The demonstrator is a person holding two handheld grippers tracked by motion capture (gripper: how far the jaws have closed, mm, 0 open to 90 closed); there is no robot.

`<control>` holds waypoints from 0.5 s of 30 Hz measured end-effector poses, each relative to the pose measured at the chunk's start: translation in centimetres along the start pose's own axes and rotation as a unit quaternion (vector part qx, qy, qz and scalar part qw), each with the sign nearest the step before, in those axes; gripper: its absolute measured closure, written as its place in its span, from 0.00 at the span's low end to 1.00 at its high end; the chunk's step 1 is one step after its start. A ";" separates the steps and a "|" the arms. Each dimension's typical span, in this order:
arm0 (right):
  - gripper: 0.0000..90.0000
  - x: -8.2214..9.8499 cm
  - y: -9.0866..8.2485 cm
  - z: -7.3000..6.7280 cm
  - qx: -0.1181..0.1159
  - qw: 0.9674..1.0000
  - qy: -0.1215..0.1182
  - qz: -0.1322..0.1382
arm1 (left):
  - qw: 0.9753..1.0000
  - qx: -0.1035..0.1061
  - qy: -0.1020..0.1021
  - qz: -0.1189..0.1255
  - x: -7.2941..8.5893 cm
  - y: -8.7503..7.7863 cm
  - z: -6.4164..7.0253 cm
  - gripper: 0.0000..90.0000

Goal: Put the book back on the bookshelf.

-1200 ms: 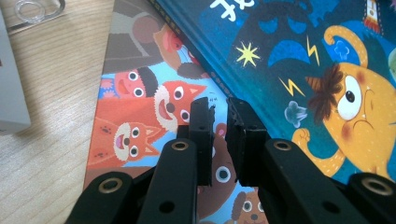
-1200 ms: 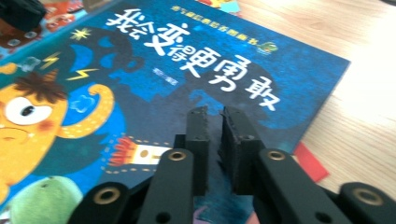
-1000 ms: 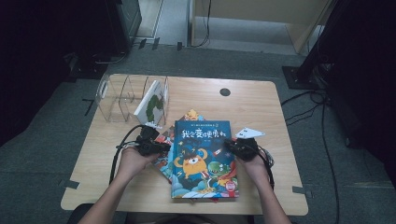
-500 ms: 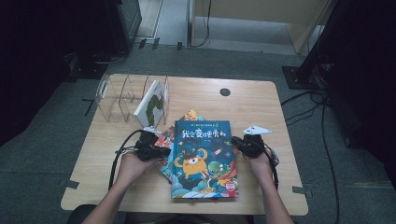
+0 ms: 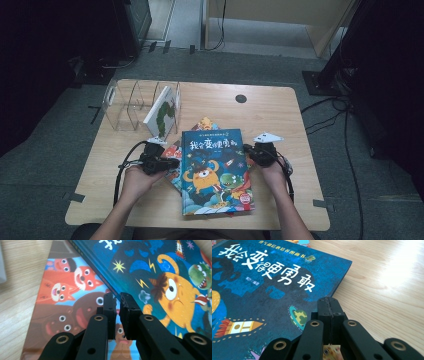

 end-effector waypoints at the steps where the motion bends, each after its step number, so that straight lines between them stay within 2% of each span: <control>1: 1.00 0.0 0.2 -0.1 -0.002 1.000 0.000 0.003 | 1.000 0.000 -0.001 -0.001 0.1 -0.1 -0.1 0.93; 5: 1.00 -0.2 0.6 -0.5 -0.007 1.000 -0.008 0.008 | 1.000 -0.001 -0.003 -0.003 0.5 -0.2 0.1 0.93; 8: 1.00 -0.6 0.9 -0.7 -0.008 1.000 -0.005 -0.004 | 1.000 -0.003 -0.002 -0.004 0.9 -0.3 0.3 0.93; 15: 1.00 -1.0 1.6 -1.1 -0.016 1.000 -0.012 -0.001 | 1.000 -0.004 -0.004 -0.007 1.8 -0.8 1.1 0.93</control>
Point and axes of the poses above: each handheld gripper's, and its own axes: y roughly forward along the jaws, x roughly out of its underside, z roughly to its right, the point moved 2 cm from there along y, roughly forward along the jaws, and after that the axes turned 13 degrees about y, right-handed, at the moved point
